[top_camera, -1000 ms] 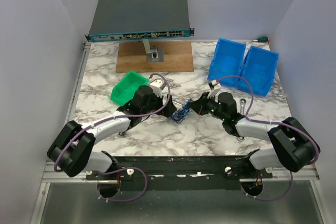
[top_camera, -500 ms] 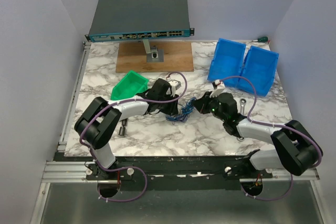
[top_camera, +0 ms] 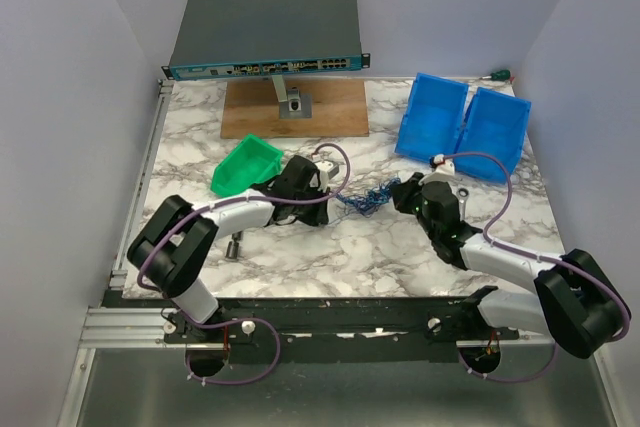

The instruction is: Untangle the cables

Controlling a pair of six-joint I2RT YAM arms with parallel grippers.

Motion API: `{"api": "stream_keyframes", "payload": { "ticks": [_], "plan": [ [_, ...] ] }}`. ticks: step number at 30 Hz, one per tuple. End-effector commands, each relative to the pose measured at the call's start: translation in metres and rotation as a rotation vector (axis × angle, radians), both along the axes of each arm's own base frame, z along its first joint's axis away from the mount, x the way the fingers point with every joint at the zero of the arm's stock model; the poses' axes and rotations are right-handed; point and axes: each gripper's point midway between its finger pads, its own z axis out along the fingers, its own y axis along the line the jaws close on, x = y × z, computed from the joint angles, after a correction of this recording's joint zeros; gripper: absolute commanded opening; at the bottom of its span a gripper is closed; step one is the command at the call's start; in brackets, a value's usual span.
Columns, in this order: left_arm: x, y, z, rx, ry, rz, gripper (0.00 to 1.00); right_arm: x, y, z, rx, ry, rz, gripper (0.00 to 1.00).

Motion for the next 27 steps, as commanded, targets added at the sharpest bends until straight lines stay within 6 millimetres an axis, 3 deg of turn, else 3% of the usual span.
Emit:
{"api": "stream_keyframes", "payload": {
  "ticks": [1, 4, 6, 15, 20, 27],
  "plan": [
    [0.008, 0.009, 0.025, -0.022, -0.122, 0.056, 0.21, 0.0, 0.004, 0.007, 0.004, -0.026, 0.024, 0.01],
    [0.007, 0.011, 0.039, -0.062, -0.195, 0.064, 0.52, -0.003, 0.014, 0.011, 0.013, -0.044, 0.088, 0.01],
    [0.006, 0.011, 0.045, -0.077, -0.23, 0.051, 0.61, -0.008, 0.028, 0.016, 0.03, -0.061, 0.175, 0.01],
    [0.0, -0.006, 0.045, 0.003, -0.281, -0.021, 0.73, -0.032, 0.069, 0.03, 0.087, -0.123, 0.46, 0.01],
    [-0.001, -0.004, 0.04, 0.143, -0.367, -0.029, 0.82, -0.039, 0.076, 0.032, 0.105, -0.124, 0.516, 0.01],
    [-0.003, -0.006, 0.022, 0.244, -0.32, -0.057, 0.83, -0.042, 0.08, 0.037, 0.129, -0.131, 0.536, 0.01]
  ]
}}
